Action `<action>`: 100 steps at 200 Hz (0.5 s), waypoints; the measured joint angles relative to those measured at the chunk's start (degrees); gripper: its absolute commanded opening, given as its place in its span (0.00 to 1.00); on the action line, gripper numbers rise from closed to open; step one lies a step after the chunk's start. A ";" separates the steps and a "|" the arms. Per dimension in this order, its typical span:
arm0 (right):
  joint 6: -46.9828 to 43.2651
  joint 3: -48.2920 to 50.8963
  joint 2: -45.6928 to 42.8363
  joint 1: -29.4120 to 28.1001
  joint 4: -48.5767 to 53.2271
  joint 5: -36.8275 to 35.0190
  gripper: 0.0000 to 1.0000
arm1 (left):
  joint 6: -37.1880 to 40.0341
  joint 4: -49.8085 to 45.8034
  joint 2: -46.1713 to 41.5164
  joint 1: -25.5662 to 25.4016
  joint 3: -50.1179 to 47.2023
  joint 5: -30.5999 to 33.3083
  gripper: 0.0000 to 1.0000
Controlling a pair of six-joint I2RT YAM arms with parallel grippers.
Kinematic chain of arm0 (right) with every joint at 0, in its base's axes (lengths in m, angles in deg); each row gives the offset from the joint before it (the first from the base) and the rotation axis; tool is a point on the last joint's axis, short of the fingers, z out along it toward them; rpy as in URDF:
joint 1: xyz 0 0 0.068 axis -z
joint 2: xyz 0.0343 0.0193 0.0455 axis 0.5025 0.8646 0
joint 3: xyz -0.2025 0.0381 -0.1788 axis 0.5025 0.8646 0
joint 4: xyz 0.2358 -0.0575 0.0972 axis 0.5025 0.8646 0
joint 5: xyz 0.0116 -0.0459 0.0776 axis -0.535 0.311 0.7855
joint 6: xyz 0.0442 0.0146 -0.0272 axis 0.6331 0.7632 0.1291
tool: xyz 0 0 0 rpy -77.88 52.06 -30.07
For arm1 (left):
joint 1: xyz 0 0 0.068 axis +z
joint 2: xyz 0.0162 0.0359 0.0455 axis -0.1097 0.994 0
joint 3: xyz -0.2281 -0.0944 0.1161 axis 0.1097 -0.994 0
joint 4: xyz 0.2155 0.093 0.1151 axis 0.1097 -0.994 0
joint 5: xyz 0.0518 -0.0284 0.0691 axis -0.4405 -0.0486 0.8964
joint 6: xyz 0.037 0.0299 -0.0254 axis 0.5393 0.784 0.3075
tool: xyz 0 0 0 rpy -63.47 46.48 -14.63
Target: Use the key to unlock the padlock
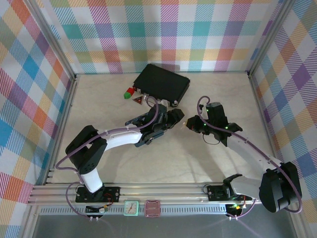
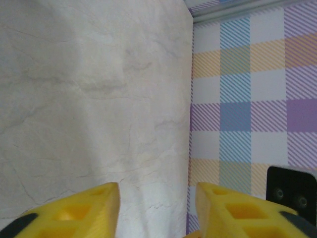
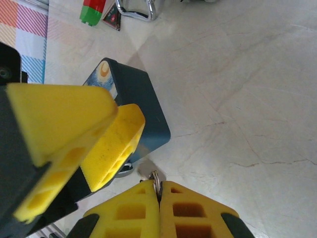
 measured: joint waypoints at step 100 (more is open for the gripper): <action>0.11 -0.04 0.37 0.00 -0.31 -0.15 0.00 | -1.73 0.44 1.27 -0.04 0.52 -0.39 0.69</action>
